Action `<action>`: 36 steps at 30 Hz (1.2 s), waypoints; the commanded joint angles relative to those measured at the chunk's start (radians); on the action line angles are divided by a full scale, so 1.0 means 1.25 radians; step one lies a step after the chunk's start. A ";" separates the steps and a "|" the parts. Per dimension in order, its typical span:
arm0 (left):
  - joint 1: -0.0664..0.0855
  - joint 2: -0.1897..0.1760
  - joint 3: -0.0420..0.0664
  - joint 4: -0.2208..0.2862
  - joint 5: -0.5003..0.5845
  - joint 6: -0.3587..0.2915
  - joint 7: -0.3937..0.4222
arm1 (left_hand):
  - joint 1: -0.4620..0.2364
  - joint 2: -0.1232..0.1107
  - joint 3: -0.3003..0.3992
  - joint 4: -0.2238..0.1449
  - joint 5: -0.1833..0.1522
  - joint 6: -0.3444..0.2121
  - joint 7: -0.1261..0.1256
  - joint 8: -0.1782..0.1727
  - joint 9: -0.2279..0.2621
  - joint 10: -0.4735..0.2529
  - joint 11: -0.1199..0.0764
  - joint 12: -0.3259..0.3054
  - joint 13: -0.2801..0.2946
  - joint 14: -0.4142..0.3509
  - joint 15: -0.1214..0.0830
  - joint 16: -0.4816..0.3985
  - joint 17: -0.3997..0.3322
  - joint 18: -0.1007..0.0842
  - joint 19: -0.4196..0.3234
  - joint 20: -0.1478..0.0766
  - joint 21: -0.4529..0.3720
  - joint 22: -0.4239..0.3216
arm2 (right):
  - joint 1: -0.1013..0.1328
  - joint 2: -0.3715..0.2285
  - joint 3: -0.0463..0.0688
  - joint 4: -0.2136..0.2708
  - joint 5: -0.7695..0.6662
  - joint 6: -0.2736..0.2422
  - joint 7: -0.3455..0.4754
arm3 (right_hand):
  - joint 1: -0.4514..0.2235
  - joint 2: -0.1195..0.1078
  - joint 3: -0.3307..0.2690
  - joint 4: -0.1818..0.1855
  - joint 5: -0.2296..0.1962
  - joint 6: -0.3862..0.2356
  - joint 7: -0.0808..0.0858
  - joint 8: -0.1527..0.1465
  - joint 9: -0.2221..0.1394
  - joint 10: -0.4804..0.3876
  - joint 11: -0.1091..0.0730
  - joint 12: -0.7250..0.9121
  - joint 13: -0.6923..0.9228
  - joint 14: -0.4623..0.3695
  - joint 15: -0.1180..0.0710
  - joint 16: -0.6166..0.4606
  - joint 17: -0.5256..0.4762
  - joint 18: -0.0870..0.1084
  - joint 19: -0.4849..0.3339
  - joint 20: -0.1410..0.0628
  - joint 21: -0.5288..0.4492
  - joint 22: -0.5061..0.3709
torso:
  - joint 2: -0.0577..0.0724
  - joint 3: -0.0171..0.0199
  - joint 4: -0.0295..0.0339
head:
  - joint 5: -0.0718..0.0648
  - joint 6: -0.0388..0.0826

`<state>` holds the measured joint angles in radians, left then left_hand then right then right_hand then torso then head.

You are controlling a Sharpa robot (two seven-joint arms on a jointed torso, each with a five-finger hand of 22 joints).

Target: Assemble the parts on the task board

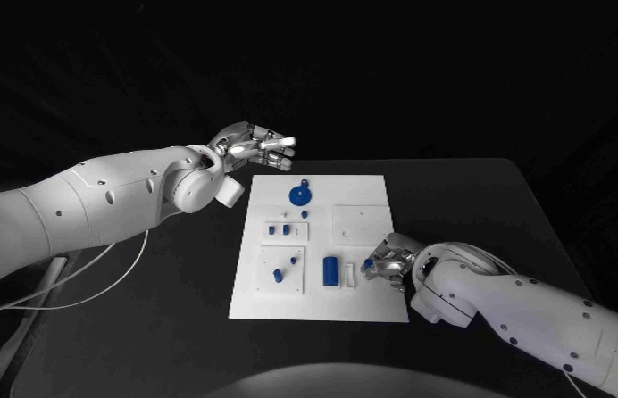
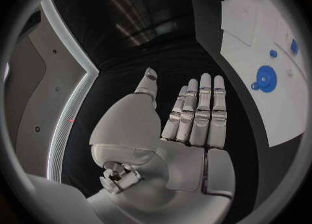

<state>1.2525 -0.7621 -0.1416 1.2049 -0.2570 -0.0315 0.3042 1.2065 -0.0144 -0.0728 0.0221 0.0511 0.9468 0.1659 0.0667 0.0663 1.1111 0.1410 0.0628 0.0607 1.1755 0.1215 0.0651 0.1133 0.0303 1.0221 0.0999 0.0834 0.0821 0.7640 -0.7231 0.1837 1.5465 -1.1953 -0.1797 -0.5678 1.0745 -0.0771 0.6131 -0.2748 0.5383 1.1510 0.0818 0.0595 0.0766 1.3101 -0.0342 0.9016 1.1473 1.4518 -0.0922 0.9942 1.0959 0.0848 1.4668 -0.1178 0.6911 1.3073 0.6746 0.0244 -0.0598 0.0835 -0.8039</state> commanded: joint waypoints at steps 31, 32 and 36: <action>0.000 0.003 0.000 0.000 -0.002 0.017 -0.002 | 0.003 -0.008 0.000 0.006 0.000 -0.005 0.001 0.000 0.000 -0.008 0.000 -0.001 0.001 -0.005 -0.001 -0.002 -0.002 0.005 0.004 0.004 0.004 0.000 | 0.002 0.032 0.000 -0.014 -0.038 0.076 -0.047 | 0.013 0.013 -0.254 0.180 -0.297 0.063 -0.033 0.003 0.006 0.014 -0.008 -0.013 -0.015 0.005 -0.004 -0.009 -0.010 -0.023 0.029 -0.001 -0.042 0.053 | 0.000 0.0005 0.0002 | 0.006 -0.004; 0.000 0.003 0.000 0.000 -0.002 0.017 -0.003 | 0.004 -0.008 0.000 0.006 0.000 -0.006 0.001 0.000 0.000 -0.008 0.000 -0.001 0.001 -0.005 -0.001 -0.002 -0.002 0.005 0.004 0.004 0.004 0.000 | 0.002 0.034 0.000 -0.015 -0.039 0.075 -0.046 | 0.013 0.013 -0.254 0.180 -0.297 0.063 -0.033 0.003 0.006 0.014 -0.008 -0.013 -0.015 0.005 -0.004 -0.009 -0.010 -0.023 0.029 -0.001 -0.042 0.053 | 0.000 0.0005 0.0002 | 0.006 -0.004; 0.000 0.004 0.000 0.000 -0.002 0.018 -0.003 | 0.004 -0.008 0.000 0.006 0.000 -0.006 0.001 0.000 0.000 -0.008 0.000 -0.001 0.001 -0.005 -0.001 -0.002 -0.002 0.005 0.004 0.004 0.004 0.000 | 0.003 0.040 0.000 -0.020 -0.040 0.073 -0.045 | 0.013 0.013 -0.254 0.181 -0.296 0.064 -0.034 0.004 0.006 0.014 -0.008 -0.012 -0.014 0.005 -0.004 -0.009 -0.010 -0.023 0.029 -0.001 -0.044 0.053 | 0.000 0.0010 0.0007 | 0.006 -0.004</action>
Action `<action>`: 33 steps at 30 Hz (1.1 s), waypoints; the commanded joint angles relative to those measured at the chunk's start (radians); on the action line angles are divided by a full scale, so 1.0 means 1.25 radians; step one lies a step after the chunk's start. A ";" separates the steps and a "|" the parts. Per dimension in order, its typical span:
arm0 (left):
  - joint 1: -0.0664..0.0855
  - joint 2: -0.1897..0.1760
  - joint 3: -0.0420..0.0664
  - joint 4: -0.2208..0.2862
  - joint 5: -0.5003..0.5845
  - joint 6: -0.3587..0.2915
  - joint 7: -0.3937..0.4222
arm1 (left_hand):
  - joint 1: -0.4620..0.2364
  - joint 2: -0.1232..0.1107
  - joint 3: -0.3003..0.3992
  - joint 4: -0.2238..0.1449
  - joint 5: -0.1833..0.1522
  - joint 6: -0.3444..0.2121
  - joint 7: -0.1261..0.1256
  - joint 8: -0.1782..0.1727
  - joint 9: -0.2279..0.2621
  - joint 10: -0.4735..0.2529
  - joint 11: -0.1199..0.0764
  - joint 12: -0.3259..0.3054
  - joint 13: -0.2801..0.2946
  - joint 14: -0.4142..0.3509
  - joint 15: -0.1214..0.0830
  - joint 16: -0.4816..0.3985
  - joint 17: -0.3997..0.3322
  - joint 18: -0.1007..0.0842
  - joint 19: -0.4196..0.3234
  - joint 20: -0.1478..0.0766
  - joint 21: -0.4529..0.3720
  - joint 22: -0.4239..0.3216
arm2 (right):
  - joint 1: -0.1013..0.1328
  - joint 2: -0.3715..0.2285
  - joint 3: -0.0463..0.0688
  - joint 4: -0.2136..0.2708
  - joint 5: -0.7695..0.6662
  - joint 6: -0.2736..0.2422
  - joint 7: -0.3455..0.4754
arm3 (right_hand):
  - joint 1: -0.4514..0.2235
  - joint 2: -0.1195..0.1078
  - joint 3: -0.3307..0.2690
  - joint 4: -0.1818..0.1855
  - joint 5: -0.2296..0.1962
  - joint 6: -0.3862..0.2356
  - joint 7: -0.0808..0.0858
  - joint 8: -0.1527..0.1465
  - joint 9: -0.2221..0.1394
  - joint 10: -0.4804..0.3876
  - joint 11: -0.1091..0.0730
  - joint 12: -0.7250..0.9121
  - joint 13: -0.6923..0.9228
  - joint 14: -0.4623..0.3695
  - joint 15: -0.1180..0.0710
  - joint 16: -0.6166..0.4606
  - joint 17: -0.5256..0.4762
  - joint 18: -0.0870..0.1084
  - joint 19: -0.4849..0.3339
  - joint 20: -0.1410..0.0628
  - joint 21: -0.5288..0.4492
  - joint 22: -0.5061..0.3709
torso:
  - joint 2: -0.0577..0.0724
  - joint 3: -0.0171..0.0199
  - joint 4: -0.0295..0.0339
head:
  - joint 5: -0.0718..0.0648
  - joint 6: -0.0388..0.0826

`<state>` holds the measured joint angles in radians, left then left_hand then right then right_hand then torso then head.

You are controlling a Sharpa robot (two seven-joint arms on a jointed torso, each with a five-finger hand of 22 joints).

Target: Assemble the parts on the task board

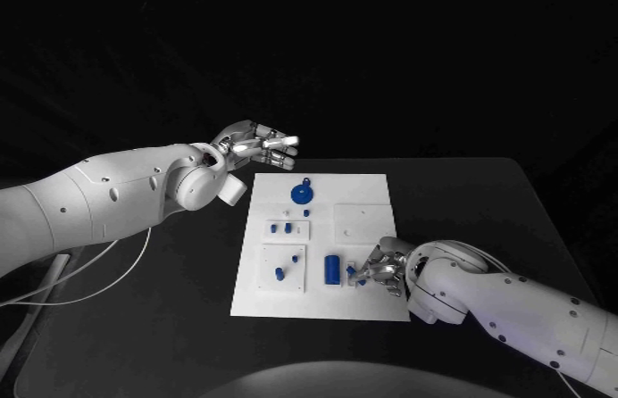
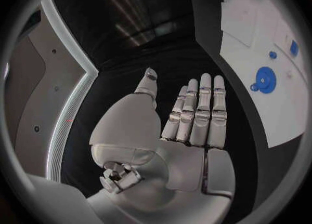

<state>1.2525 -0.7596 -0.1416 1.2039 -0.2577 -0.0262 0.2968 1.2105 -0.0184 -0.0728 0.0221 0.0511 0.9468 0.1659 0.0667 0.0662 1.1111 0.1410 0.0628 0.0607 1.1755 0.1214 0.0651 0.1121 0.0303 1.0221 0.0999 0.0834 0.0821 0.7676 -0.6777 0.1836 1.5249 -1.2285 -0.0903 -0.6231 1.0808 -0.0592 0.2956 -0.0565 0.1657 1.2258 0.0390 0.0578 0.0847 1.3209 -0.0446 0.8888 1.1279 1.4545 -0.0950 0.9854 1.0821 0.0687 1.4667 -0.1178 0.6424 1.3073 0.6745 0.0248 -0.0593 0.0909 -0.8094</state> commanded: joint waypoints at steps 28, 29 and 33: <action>0.000 0.003 0.000 0.000 -0.001 0.015 -0.002 | 0.000 -0.004 0.000 0.007 0.000 -0.006 0.001 0.000 0.000 -0.009 0.000 -0.001 0.001 -0.005 -0.001 -0.002 -0.001 0.005 0.004 0.004 0.003 0.000 | 0.001 0.018 0.000 -0.012 -0.018 0.043 0.001 | -0.064 0.006 0.020 0.070 -0.033 0.016 -0.002 0.005 0.000 0.015 0.000 -0.001 0.002 0.004 0.000 0.002 0.001 -0.013 0.033 0.000 -0.004 0.057 | 0.000 0.0006 -0.0002 | -0.001 0.002; 0.000 0.003 0.000 0.000 -0.001 0.015 -0.002 | 0.000 -0.004 0.000 0.007 0.000 -0.006 0.001 0.000 0.000 -0.009 0.000 -0.001 0.001 -0.005 -0.001 -0.002 -0.001 0.005 0.004 0.004 0.003 0.000 | 0.001 0.018 0.000 -0.012 -0.018 0.044 0.001 | -0.066 0.006 0.021 0.070 -0.034 0.017 -0.002 0.005 -0.001 0.016 -0.001 -0.001 0.002 0.005 0.000 0.002 0.002 -0.013 0.033 0.001 -0.004 0.058 | 0.000 0.0006 -0.0002 | -0.001 0.002; 0.000 0.003 0.000 0.000 -0.002 0.015 -0.003 | 0.001 -0.002 -0.001 0.006 0.000 -0.006 0.001 0.000 0.000 -0.009 0.000 -0.001 0.001 -0.006 -0.001 -0.002 -0.001 0.006 0.004 0.004 0.003 0.000 | 0.001 0.017 0.000 -0.010 -0.018 0.045 0.001 | -0.070 0.011 0.027 0.062 -0.032 0.021 -0.004 0.005 -0.003 0.020 -0.001 -0.002 0.002 0.005 0.000 0.007 0.004 -0.014 0.033 0.001 0.002 0.059 | 0.000 0.0005 -0.0003 | -0.002 0.003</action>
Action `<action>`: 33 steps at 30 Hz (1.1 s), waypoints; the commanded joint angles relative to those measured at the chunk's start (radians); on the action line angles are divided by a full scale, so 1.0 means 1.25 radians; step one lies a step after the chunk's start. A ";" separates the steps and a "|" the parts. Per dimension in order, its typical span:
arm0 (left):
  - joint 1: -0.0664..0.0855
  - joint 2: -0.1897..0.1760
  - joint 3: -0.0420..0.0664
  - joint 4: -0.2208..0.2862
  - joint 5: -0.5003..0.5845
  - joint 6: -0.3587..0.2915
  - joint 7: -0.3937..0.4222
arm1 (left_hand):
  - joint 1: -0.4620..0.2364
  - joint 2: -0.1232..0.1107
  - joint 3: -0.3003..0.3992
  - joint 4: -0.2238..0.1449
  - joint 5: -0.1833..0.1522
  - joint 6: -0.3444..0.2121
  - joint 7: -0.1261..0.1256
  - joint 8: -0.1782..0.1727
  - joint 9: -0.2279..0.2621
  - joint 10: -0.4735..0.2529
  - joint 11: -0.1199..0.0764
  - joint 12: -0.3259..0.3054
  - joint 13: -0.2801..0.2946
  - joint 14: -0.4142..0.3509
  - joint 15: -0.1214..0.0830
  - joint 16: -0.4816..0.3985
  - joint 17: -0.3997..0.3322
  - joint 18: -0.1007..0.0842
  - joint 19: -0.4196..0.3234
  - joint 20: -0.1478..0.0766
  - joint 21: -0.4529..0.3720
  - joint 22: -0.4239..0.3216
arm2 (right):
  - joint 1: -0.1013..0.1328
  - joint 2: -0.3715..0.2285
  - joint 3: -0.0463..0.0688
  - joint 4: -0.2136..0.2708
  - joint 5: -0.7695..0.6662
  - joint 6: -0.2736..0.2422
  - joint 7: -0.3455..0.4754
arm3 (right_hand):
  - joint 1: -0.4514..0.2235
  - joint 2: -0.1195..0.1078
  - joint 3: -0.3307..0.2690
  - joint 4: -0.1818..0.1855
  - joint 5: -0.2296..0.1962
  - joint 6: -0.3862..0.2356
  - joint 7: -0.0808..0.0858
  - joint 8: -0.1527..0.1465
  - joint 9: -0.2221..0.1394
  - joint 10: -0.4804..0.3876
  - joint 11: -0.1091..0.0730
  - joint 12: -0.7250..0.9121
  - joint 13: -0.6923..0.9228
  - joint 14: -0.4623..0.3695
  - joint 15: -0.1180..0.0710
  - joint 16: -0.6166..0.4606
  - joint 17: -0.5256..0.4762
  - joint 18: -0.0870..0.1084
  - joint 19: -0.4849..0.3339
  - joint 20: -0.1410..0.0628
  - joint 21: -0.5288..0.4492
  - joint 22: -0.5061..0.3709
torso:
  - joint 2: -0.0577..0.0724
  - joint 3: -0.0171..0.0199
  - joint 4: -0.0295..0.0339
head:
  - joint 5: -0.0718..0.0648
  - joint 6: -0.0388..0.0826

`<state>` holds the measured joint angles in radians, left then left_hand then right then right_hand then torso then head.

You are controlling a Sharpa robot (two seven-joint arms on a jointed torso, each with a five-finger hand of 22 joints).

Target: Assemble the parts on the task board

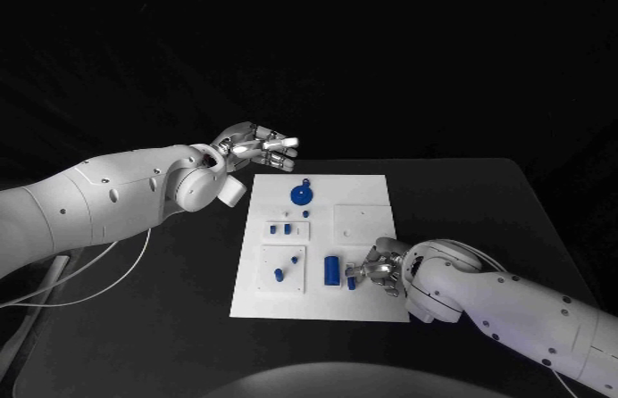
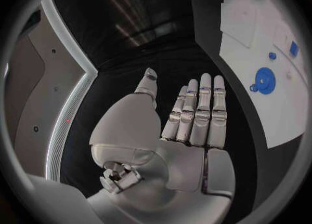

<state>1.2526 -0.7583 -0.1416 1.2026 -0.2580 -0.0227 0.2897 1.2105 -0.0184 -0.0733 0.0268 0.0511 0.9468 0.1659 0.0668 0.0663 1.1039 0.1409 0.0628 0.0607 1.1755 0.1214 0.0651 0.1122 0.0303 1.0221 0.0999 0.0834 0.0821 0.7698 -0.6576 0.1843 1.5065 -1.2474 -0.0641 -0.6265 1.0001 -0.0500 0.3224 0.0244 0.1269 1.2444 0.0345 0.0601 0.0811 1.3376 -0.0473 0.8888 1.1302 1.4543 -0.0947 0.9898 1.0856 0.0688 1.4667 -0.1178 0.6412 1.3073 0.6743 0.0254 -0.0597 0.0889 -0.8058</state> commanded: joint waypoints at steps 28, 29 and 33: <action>0.000 -0.002 0.000 0.001 -0.003 0.010 0.001 | 0.001 -0.002 0.000 0.002 0.000 -0.006 0.001 0.000 0.000 -0.004 0.000 -0.001 0.001 -0.006 -0.001 -0.002 -0.001 0.006 0.004 0.004 0.003 0.000 | -0.003 -0.063 -0.001 0.049 0.018 0.089 0.056 | 0.105 -0.086 -0.180 0.102 -0.060 0.012 0.002 0.004 0.006 0.011 0.002 -0.007 0.008 0.004 0.000 0.000 0.001 -0.013 0.032 0.000 0.001 0.058 | 0.000 0.0016 -0.0007 | 0.000 0.003; 0.000 -0.002 0.000 0.001 -0.003 0.010 0.001 | 0.001 -0.002 0.000 0.002 0.000 -0.006 0.001 0.000 0.000 -0.004 0.000 -0.001 0.001 -0.006 -0.001 -0.002 -0.001 0.006 0.004 0.004 0.003 0.000 | -0.003 -0.063 -0.001 0.049 0.017 0.091 0.056 | 0.115 -0.081 -0.179 0.091 -0.060 0.013 0.002 0.004 0.006 0.011 0.002 -0.006 0.008 0.004 0.000 0.001 0.002 -0.013 0.031 0.000 0.000 0.058 | 0.000 0.0017 -0.0008 | -0.001 0.003; 0.000 -0.002 0.000 0.001 -0.003 0.011 0.001 | 0.002 0.001 -0.003 -0.001 0.000 -0.007 0.002 0.000 0.000 -0.004 0.001 -0.001 0.001 -0.006 -0.001 -0.002 -0.001 0.006 0.004 0.004 0.004 0.000 | -0.005 -0.061 -0.001 0.048 0.011 0.092 0.056 | 0.140 -0.074 -0.156 0.045 -0.061 0.019 0.001 0.003 0.004 0.014 0.001 -0.002 0.012 0.004 0.000 -0.001 0.001 -0.013 0.031 0.000 0.000 0.058 | 0.000 0.0008 -0.0012 | -0.001 0.003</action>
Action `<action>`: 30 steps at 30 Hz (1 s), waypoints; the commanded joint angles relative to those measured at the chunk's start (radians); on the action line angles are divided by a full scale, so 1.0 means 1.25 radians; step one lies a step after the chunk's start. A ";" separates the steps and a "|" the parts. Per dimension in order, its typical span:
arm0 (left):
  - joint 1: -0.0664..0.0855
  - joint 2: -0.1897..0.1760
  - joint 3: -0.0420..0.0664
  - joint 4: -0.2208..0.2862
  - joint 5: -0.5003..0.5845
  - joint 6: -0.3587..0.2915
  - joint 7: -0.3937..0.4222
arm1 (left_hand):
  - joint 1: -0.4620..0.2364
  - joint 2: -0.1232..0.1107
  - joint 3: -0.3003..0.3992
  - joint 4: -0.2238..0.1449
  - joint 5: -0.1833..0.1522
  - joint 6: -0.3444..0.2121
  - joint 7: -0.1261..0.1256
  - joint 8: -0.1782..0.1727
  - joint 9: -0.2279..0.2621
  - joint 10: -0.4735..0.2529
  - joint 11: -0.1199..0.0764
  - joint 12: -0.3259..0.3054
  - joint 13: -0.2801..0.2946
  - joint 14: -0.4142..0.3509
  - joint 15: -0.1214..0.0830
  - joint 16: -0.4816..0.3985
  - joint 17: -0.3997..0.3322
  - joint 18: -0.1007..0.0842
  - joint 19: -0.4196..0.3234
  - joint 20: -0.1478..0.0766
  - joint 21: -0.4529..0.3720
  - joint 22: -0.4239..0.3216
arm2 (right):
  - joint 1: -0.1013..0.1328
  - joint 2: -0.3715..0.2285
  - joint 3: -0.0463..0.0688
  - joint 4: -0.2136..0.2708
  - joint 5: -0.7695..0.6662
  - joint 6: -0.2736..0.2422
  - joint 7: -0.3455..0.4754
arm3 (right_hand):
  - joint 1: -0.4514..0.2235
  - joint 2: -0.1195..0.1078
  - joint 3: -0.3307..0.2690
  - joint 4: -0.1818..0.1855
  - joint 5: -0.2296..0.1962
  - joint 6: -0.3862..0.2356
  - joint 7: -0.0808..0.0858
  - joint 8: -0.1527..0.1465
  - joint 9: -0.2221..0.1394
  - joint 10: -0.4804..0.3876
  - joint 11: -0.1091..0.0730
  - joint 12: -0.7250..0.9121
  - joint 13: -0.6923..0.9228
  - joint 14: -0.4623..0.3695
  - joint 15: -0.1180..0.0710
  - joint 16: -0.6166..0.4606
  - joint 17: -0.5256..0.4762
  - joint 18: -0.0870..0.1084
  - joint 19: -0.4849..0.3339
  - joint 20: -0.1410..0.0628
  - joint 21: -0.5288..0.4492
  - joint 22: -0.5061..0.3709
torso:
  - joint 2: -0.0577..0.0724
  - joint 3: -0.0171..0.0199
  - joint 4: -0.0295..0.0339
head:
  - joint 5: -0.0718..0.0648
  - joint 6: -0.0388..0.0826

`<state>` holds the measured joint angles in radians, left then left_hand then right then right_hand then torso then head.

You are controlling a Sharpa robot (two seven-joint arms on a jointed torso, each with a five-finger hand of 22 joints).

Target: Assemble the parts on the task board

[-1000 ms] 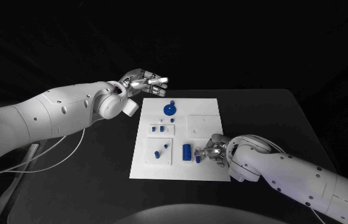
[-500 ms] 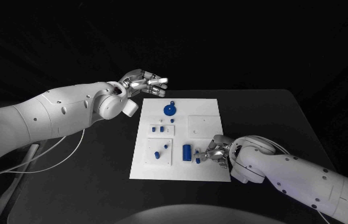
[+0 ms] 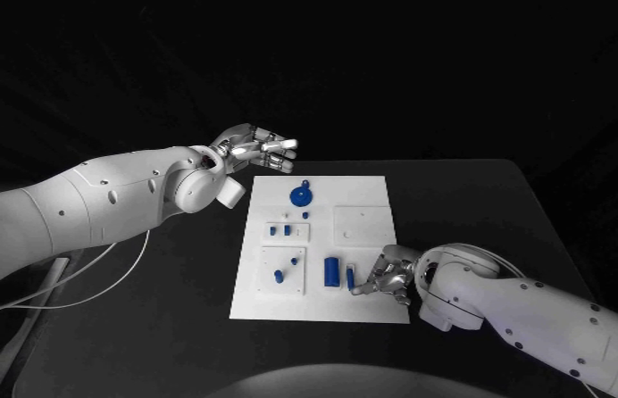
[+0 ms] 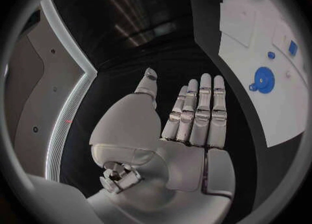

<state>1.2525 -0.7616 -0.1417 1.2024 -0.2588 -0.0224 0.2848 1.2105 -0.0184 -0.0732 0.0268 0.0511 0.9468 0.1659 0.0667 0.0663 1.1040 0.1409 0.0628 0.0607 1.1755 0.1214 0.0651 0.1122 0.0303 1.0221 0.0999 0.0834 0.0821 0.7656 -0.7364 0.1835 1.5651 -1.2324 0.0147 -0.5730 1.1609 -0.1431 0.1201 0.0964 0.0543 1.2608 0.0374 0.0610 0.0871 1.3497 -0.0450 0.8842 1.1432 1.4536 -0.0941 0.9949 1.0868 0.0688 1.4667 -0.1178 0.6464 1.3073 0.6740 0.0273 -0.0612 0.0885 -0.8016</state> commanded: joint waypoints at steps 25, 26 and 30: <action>0.000 0.003 0.000 -0.001 -0.003 0.014 0.005 | 0.002 0.001 -0.003 -0.001 0.000 -0.007 0.002 0.000 0.000 -0.004 0.001 -0.001 0.001 -0.006 -0.001 -0.002 -0.001 0.006 0.004 0.004 0.004 0.000 | -0.007 0.037 0.000 -0.050 -0.036 -0.035 0.000 | -0.053 0.083 0.036 -0.075 0.039 0.007 -0.006 0.002 -0.006 0.009 -0.003 0.007 0.005 0.006 -0.001 0.002 0.001 -0.015 0.033 0.000 0.004 0.059 | 0.001 -0.0017 0.0012 | 0.000 -0.002; 0.000 0.003 0.000 -0.001 -0.003 0.015 0.005 | 0.002 0.001 -0.003 -0.001 0.000 -0.007 0.002 0.000 0.000 -0.004 0.001 -0.001 0.001 -0.006 -0.001 -0.002 -0.001 0.006 0.004 0.004 0.004 0.000 | -0.007 0.039 0.000 -0.055 -0.038 -0.039 0.002 | -0.056 0.079 0.047 -0.078 0.045 0.007 -0.007 0.002 -0.006 0.009 -0.004 0.007 0.005 0.006 -0.001 0.002 0.001 -0.014 0.034 0.000 0.005 0.059 | 0.001 -0.0017 0.0012 | 0.000 -0.002; 0.000 0.002 0.000 -0.001 -0.003 0.014 0.005 | 0.002 0.001 -0.003 -0.001 0.000 -0.007 0.002 0.000 0.000 -0.004 0.001 -0.001 0.001 -0.006 -0.001 -0.002 -0.001 0.006 0.004 0.004 0.004 0.000 | -0.007 0.046 0.000 -0.068 -0.042 -0.049 0.011 | -0.058 0.078 0.050 -0.079 0.045 0.007 -0.007 0.001 -0.006 0.009 -0.004 0.006 0.005 0.006 -0.001 0.002 0.000 -0.014 0.034 0.000 0.004 0.059 | 0.001 -0.0009 0.0016 | 0.001 -0.004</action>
<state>1.2524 -0.7600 -0.1418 1.2001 -0.2595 -0.0204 0.2841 1.2105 -0.0184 -0.0732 0.0268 0.0511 0.9468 0.1659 0.0667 0.0663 1.1040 0.1409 0.0628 0.0607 1.1755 0.1214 0.0651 0.1122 0.0303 1.0221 0.0999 0.0834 0.0821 0.7586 -0.6811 0.1842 1.4902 -1.2619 -0.0189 -0.5696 1.0963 -0.0461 0.1785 -0.0029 0.1045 1.2720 0.0286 0.0696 0.0820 1.3548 -0.0502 0.8889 1.1482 1.4536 -0.0940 0.9944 1.0867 0.0688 1.4667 -0.1178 0.6464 1.3073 0.6746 0.0251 -0.0594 0.0899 -0.8045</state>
